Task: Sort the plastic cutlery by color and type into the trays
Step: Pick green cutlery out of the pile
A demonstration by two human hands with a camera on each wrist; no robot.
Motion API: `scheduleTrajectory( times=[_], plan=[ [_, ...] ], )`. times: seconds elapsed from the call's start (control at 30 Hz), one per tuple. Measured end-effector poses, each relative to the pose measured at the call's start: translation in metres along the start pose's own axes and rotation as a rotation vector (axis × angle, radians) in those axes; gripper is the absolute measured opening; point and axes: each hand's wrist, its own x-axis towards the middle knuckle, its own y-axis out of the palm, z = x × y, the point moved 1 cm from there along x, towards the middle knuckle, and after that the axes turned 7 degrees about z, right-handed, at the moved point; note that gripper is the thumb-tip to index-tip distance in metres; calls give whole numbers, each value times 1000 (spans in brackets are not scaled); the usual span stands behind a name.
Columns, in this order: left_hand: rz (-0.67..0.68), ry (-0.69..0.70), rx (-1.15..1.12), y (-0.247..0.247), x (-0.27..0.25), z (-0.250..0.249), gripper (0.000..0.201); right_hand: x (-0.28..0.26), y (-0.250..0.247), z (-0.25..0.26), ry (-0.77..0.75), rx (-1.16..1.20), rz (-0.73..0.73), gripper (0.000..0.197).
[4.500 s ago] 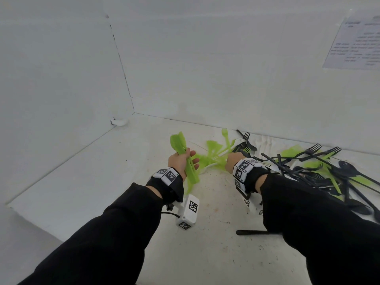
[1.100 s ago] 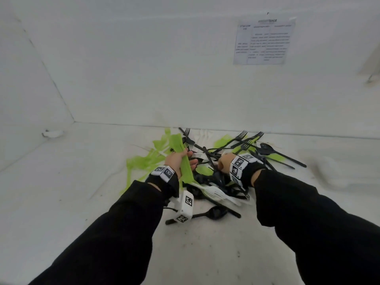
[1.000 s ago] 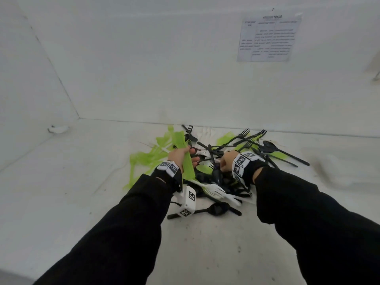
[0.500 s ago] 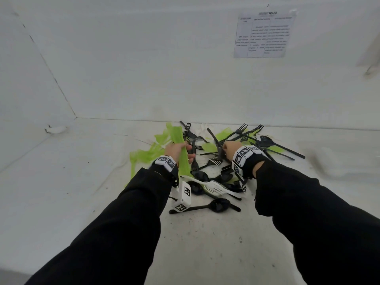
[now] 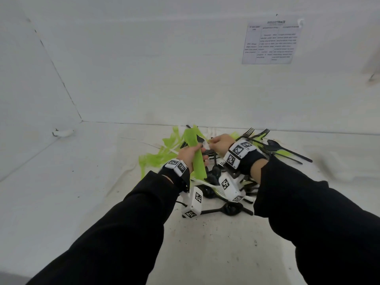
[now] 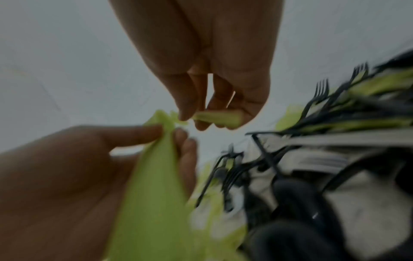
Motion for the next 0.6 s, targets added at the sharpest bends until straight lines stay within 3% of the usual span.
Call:
scheduleTrajectory(
  times=[0.07, 0.2, 0.3, 0.4, 0.47, 0.53, 0.6],
  plan=[
    [-16, 29, -6, 1, -3, 0, 30, -1, 20, 4, -25, 157, 23, 27],
    [-88, 55, -9, -10, -3, 2, 39, -4, 36, 14, -136, -93, -2, 19],
    [-73, 41, 61, -18, -3, 1, 33, -10, 36, 17, -205, -196, 178, 22],
    [-30, 40, 77, -25, -6, -1, 4, -18, 33, 10, -132, -127, 275, 20],
    [-34, 34, 61, -33, -1, 0, 14, -26, 32, -3, -41, -224, 343, 6],
    [-46, 39, 61, -39, -1, -2, 15, -36, 35, -14, 53, -443, 514, 11],
    [-75, 60, 44, -45, 0, -4, 15, -38, 35, -16, 25, -613, 460, 21]
  ],
)
